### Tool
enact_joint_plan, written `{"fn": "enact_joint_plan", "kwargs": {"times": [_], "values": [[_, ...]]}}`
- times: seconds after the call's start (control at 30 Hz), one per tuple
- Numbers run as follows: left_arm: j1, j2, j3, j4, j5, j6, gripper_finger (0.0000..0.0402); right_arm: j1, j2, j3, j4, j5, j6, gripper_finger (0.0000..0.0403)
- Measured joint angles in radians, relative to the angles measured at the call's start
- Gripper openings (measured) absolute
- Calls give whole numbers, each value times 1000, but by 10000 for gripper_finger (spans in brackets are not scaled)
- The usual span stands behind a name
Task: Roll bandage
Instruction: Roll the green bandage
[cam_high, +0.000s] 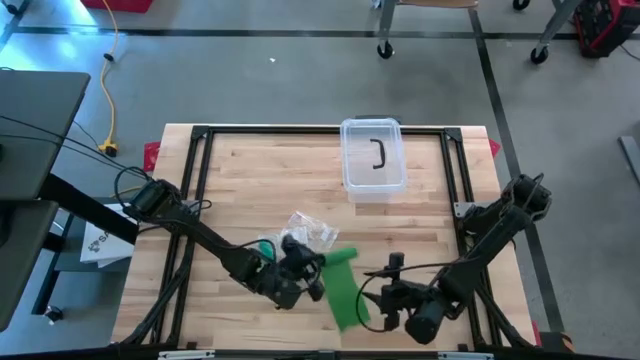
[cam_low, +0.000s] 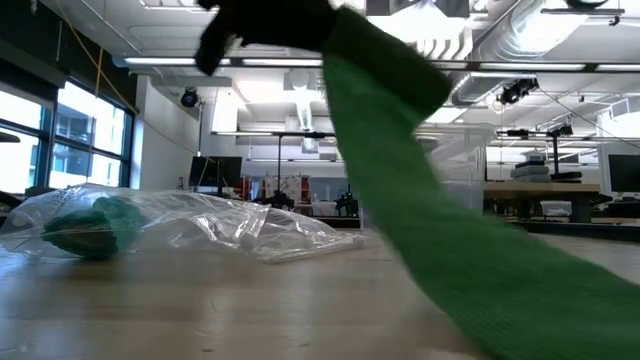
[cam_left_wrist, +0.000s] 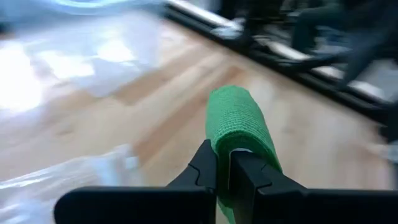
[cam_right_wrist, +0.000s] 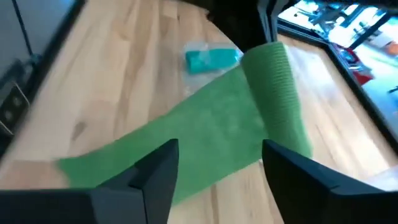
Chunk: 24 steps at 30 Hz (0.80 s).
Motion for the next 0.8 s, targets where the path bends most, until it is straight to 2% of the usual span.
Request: {"fn": "enact_joint_plan", "kwargs": {"times": [0.13,0.33,0.43,0.53,0.7,0.8], "values": [[-30,-9,-2,-190,-122,-130,7,19,-23,0,5,-65,13,228],[-74,-7,-7,-402,-239,-305,7,12,28,-1,41,-354,33,229],[-92,-7,-49,-405,-294,-359,6,-26,98,-3,105,-465,-1,229],[-99,-7,-95,-394,-286,-442,9,-90,174,-3,176,-575,-71,225],[-112,-7,-171,-371,-280,-570,14,-204,257,-3,244,-643,-225,206],[-118,-7,-198,-369,-279,-624,15,-249,291,-3,269,-737,-337,191]]}}
